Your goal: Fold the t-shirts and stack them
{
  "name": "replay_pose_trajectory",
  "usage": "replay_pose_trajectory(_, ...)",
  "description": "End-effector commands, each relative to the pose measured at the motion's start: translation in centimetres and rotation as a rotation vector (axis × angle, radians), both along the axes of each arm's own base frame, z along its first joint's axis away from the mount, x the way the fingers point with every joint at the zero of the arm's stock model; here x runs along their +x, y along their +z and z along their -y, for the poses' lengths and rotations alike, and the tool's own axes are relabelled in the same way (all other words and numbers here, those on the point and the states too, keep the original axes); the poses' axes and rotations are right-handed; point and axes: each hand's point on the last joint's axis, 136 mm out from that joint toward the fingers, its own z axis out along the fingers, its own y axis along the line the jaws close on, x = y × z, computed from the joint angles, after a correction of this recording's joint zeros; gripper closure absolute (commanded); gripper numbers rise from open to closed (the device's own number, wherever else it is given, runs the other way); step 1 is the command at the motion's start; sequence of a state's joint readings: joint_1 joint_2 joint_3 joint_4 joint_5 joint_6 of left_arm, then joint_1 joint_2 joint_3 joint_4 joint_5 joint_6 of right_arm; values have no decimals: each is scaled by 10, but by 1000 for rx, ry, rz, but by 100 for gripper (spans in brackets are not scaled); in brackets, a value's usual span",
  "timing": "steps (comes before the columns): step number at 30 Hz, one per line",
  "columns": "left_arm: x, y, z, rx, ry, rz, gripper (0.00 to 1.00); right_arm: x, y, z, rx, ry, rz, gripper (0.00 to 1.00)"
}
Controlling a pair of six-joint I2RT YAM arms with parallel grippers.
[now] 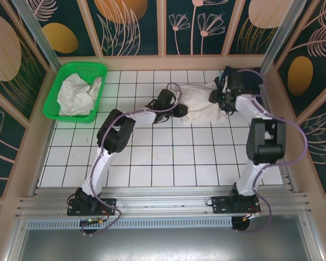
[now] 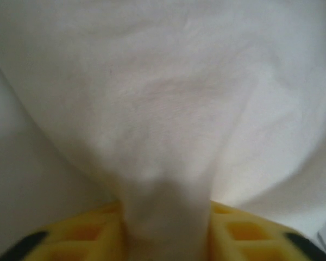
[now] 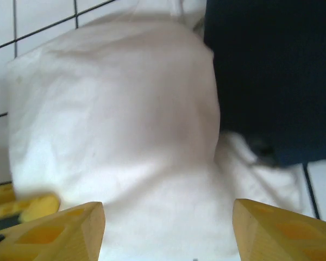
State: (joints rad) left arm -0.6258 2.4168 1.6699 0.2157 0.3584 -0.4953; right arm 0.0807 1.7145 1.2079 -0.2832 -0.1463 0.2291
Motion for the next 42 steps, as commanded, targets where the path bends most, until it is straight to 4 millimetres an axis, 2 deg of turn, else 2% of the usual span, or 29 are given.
replay_pose_trajectory(1,-26,9,-10,-2,-35,-23,83,-12,-17,-18,80,-1,27,37)
replay_pose_trajectory(5,-55,20,-45,26,-17,-20,91,-34,-35,-46,93,53,-9,39)
replay_pose_trajectory(7,-69,19,-67,44,-2,-30,92,-45,-38,-62,126,83,-6,40)
replay_pose_trajectory(9,-85,9,-90,77,11,-58,93,-54,-37,-74,135,114,4,39)
replay_pose_trajectory(12,-100,-1,-119,117,17,-88,89,-64,-41,-83,149,133,8,39)
replay_pose_trajectory(14,-104,-4,-130,137,17,-99,82,-67,-46,-91,201,153,7,40)
replay_pose_trajectory(15,-102,-3,-135,146,27,-95,71,-67,-50,-97,225,172,-2,42)
replay_pose_trajectory(17,-100,3,-137,156,28,-93,59,-61,-52,-99,226,171,-14,47)
replay_pose_trajectory(19,-97,15,-135,148,24,-76,47,-50,-45,-102,228,176,13,48)
replay_pose_trajectory(21,-94,29,-134,142,21,-50,43,-40,-39,-102,231,176,24,51)
replay_pose_trajectory(28,-85,68,-144,183,68,20,41,-14,-13,-96,290,182,71,55)
replay_pose_trajectory(30,-85,79,-141,184,72,39,40,-12,-6,-91,354,179,86,52)
replay_pose_trajectory(32,-87,87,-128,200,58,70,39,-9,-5,-82,434,143,91,39)
replay_pose_trajectory(36,-102,96,-72,189,-51,102,38,4,-24,-77,553,101,42,40)
replay_pose_trajectory(39,-107,88,-44,171,-101,88,38,12,-28,-90,664,129,30,45)
replay_pose_trajectory(42,-109,66,-32,168,-128,42,39,13,-36,-103,685,148,9,47)
